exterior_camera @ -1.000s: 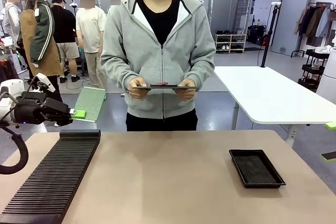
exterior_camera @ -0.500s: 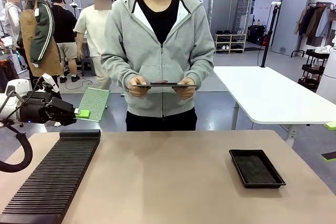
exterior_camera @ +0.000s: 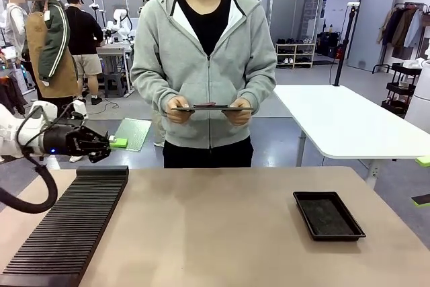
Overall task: Inspect the PCB.
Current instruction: Pick up the Blank PCB and present it to the human.
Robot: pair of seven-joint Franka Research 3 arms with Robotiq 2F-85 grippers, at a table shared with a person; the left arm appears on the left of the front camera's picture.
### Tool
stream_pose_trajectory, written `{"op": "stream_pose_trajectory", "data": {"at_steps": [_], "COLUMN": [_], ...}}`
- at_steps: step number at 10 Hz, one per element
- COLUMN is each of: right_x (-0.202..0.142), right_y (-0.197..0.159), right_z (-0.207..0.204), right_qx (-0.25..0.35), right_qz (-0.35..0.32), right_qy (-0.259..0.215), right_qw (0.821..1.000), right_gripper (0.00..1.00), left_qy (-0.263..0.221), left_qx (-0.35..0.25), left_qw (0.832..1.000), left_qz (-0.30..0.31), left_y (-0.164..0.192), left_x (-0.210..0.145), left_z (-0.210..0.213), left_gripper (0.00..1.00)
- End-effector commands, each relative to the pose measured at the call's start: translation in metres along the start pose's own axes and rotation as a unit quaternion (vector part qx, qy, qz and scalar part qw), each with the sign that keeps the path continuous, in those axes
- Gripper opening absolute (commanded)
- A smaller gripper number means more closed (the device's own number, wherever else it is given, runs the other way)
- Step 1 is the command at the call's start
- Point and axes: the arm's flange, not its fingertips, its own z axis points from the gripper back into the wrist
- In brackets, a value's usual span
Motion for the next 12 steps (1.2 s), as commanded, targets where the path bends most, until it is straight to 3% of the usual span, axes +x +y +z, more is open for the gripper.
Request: {"op": "stream_pose_trajectory", "data": {"at_steps": [1, 7, 12], "right_x": [0.001, 0.001, 0.001], "right_y": [0.001, 0.001, 0.001], "right_z": [0.001, 0.001, 0.001], "right_qx": [-0.001, -0.001, -0.001], "right_qz": [-0.002, -0.002, -0.002], "right_qy": [-0.001, -0.001, -0.001], "right_qw": [1.000, 1.000, 1.000], "right_gripper": [1.00, 1.00, 1.00], "left_qy": [-0.040, -0.014, -0.015], "left_qx": [-0.003, -0.027, -0.013], "left_qw": [0.998, 0.997, 0.998], "left_qz": [0.047, 0.071, 0.063], "left_y": [0.009, 0.032, 0.035], "left_x": [0.035, 0.073, 0.064], "left_z": [-0.006, -0.010, -0.010], "left_gripper": [0.03, 0.03, 0.03]}}
